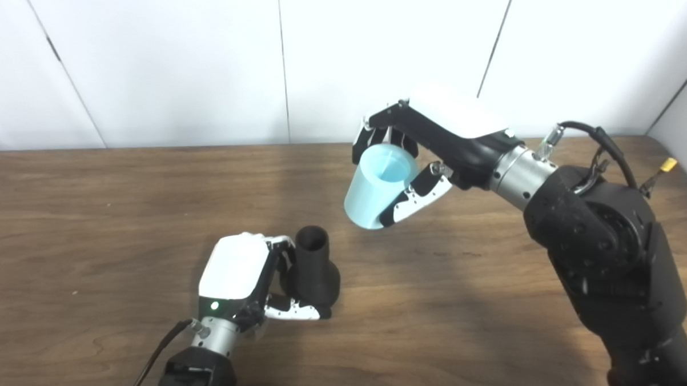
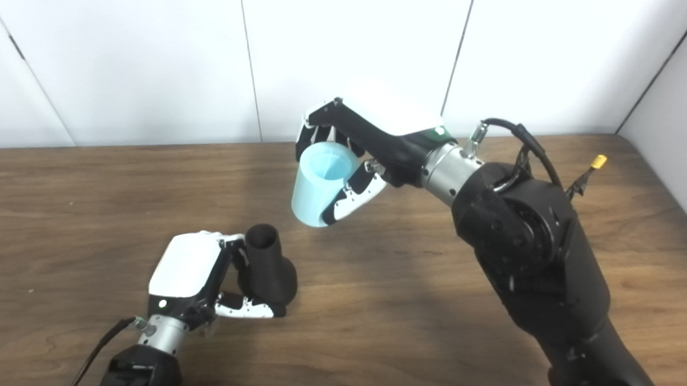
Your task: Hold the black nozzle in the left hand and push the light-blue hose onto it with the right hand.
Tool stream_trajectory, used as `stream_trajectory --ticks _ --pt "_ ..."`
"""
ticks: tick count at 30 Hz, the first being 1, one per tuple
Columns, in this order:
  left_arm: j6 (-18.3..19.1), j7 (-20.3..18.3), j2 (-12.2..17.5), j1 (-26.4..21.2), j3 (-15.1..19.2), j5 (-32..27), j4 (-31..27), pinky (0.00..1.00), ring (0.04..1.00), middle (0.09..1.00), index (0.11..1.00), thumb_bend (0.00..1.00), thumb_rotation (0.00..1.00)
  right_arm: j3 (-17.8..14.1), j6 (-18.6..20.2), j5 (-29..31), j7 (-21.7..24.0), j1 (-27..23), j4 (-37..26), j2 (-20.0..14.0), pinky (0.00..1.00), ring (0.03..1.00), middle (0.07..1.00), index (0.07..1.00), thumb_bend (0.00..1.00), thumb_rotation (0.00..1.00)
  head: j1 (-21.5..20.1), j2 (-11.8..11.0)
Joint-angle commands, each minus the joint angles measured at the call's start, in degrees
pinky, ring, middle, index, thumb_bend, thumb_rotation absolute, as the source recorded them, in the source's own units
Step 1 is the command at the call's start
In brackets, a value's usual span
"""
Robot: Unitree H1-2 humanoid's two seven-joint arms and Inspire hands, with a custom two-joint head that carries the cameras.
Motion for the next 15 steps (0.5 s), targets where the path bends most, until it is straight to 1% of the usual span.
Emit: stream_trajectory --ticks 1,5,10,15 --pt "0.26 -2.93 -0.23 1.47 -1.48 0.31 1.06 0.7 0.608 0.483 0.487 0.53 0.0 -0.62 -0.16 0.42 0.13 -2.91 -1.26 0.12 0.35 0.395 0.494 0.517 0.52 0.0 0.18 0.08" --pt "0.72 -2.72 -0.77 1.44 -1.79 0.68 1.2 0.71 0.614 0.486 0.486 0.52 0.0 -0.21 0.14 0.99 1.08 -2.91 -0.49 0.57 0.35 0.389 0.49 0.531 0.52 0.0 1.18 0.41" --pt "0.87 -2.19 -1.0 1.39 -2.15 0.93 1.28 0.71 0.609 0.487 0.486 0.52 0.0 0.24 -1.18 1.1 0.34 -1.79 1.15 0.32 0.34 0.383 0.491 0.525 0.52 0.0 1.61 0.73" --pt "0.95 -2.51 -1.11 1.34 -2.2 1.05 1.1 0.72 0.609 0.492 0.484 0.52 0.0 0.68 -2.18 0.87 -0.07 -0.95 2.43 0.47 0.33 0.379 0.49 0.534 0.51 0.0 2.33 0.91"
